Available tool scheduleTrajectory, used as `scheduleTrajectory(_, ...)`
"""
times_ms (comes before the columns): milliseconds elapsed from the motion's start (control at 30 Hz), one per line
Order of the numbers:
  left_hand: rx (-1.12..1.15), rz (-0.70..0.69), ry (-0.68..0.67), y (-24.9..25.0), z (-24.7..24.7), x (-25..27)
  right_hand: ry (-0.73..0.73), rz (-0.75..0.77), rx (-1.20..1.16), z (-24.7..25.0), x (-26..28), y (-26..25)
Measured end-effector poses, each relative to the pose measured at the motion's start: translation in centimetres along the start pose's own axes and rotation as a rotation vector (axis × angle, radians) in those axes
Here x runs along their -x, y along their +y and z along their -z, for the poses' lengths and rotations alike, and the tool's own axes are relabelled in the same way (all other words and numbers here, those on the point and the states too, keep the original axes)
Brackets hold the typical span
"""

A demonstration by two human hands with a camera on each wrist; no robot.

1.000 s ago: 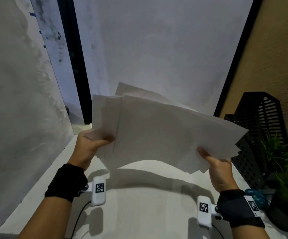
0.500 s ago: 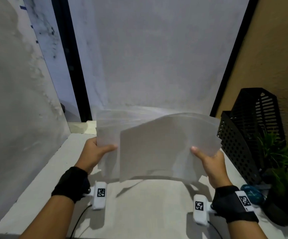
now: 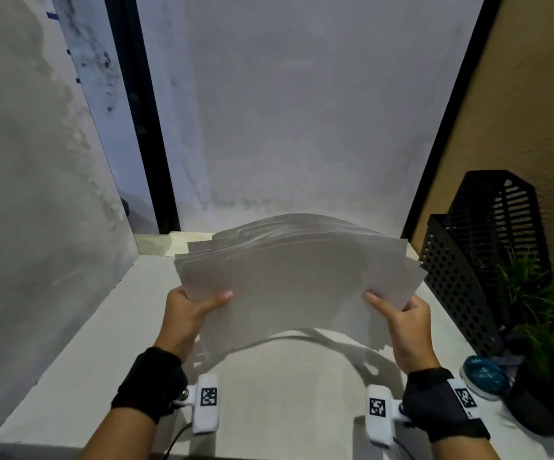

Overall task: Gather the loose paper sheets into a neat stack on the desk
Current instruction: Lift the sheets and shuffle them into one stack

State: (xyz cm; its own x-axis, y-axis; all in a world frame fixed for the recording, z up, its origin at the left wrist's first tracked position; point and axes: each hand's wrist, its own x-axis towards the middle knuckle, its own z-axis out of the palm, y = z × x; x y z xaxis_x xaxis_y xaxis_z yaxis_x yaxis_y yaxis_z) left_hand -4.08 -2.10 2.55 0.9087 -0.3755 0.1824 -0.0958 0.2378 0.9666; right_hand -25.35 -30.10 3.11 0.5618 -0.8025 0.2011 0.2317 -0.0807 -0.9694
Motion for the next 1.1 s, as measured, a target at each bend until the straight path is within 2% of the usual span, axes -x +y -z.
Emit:
scheduleTrajectory(200,-0.095,0.056,-0.1,0.0,1.7,-0.1,-0.072,-0.071,0.027,1.2,0.0,0.0)
scheduleTrajectory(400,-0.068,0.038,-0.113,-0.3,1.0,-0.1,-0.117,-0.082,0.04,-0.2,0.2,-0.7)
scheduleTrajectory(533,-0.066,0.042,-0.135,-0.4,1.0,-0.2,-0.089,-0.07,0.05,-0.2,-0.3,-0.7)
scheduleTrajectory(667,-0.058,0.075,-0.145,-0.7,0.4,0.6,-0.154,-0.124,0.064,-0.7,0.5,-0.9)
scheduleTrajectory(833,-0.067,0.069,-0.11,-0.3,-0.9,0.6,-0.117,-0.108,0.019,-1.8,1.0,-0.6)
scheduleTrajectory(967,-0.1,0.095,-0.085,-0.7,-0.9,1.0,-0.14,-0.163,0.064,-2.0,1.2,0.0)
scheduleTrajectory(1100,-0.186,-0.003,-0.014,1.4,-1.4,0.7,-0.118,-0.128,0.082,-2.5,1.0,-0.5)
